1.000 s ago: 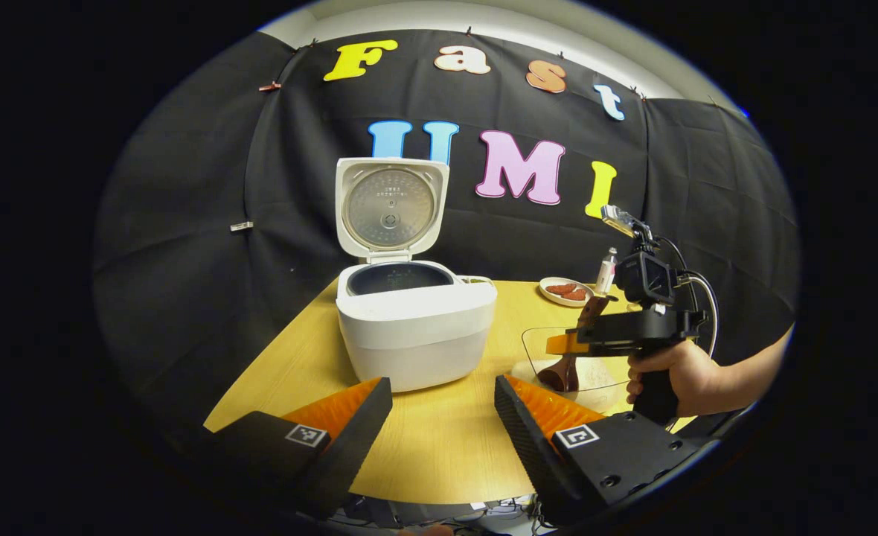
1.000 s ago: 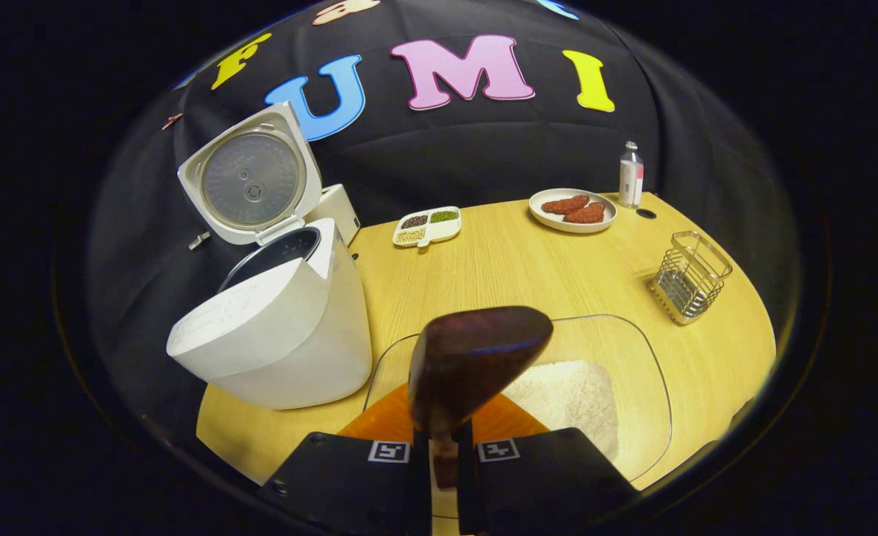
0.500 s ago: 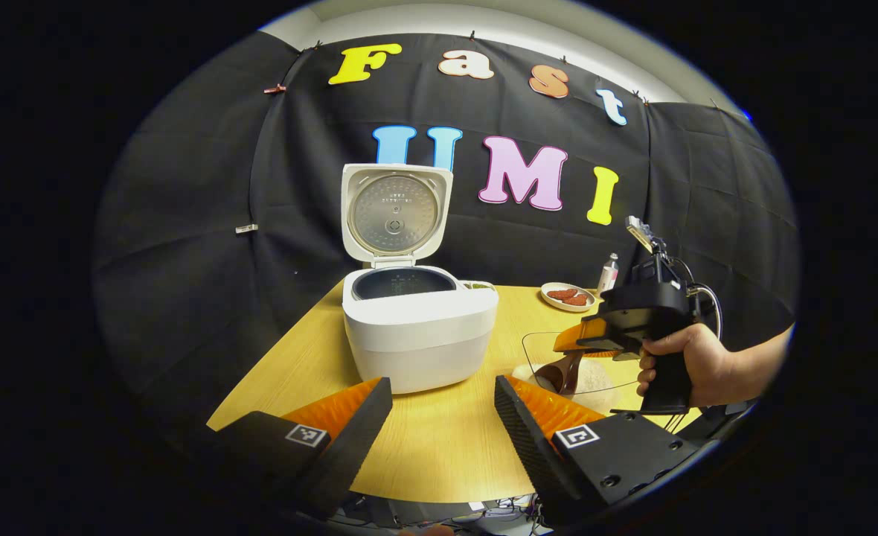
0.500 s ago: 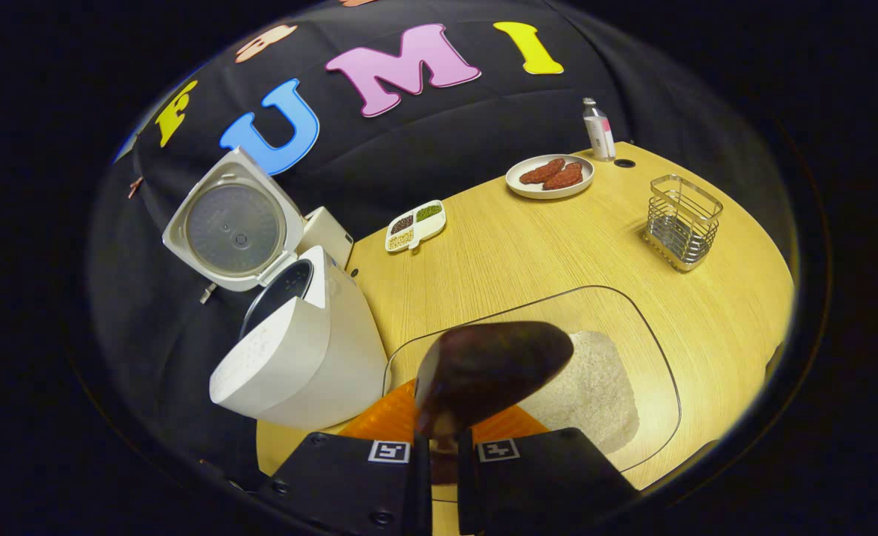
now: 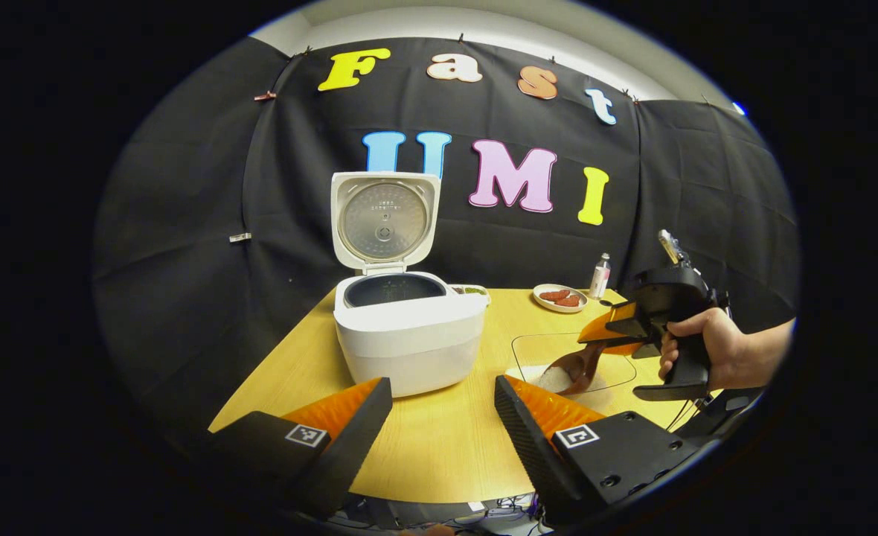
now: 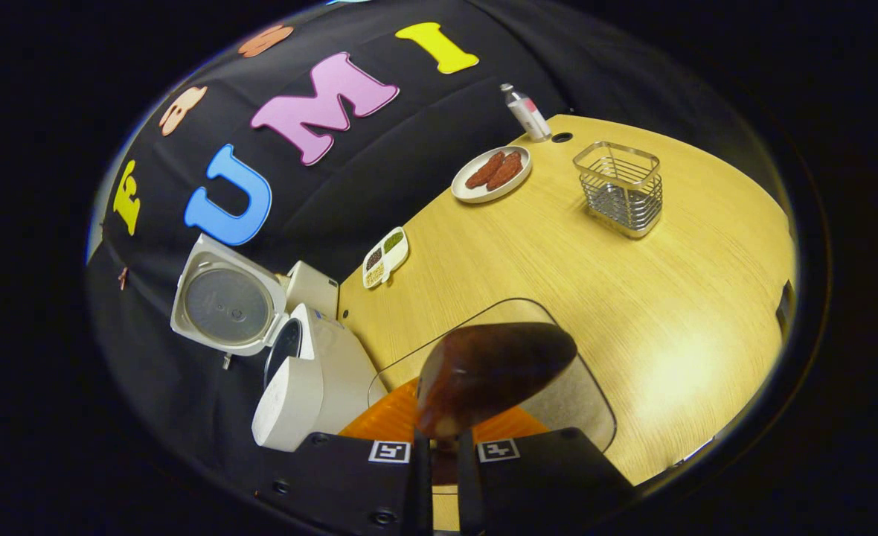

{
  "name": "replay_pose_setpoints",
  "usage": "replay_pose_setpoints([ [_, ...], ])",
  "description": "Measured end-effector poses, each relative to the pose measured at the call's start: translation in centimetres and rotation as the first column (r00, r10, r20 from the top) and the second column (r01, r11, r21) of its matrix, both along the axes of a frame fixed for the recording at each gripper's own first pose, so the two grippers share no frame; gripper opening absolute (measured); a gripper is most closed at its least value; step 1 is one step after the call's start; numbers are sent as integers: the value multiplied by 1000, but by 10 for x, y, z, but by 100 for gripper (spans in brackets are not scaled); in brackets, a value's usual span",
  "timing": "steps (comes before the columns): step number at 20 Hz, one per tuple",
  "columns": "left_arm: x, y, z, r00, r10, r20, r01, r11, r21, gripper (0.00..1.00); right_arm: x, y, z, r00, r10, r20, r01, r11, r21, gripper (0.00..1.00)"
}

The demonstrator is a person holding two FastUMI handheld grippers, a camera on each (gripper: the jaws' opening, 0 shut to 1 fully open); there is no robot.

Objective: Close the left gripper, press the button to open the rice cooker; take a wooden spoon from the chopstick holder with the right hand, scoop a spoonful of rice and pour it into the rice cooker, then put the wooden spoon back into the chopstick holder.

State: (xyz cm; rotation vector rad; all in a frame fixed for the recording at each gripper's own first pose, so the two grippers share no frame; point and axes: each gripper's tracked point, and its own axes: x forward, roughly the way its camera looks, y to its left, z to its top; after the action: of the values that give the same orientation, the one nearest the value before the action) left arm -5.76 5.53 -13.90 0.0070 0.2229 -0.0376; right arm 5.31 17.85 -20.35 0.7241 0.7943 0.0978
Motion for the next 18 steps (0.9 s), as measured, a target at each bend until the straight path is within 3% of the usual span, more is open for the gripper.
replay_pose_setpoints([
  [7,1,3,2,1000,10,5,-10,1000,4,95,20,-25,52,992,-125,19,120,980,162,18],
  [11,-1,6,4,1000,16,17,-16,1000,4,96,38,-29,91,982,-190,24,175,944,281,18],
  [18,-8,19,4,998,57,32,-57,998,2,96,67,14,140,985,-150,85,112,932,344,18],
])
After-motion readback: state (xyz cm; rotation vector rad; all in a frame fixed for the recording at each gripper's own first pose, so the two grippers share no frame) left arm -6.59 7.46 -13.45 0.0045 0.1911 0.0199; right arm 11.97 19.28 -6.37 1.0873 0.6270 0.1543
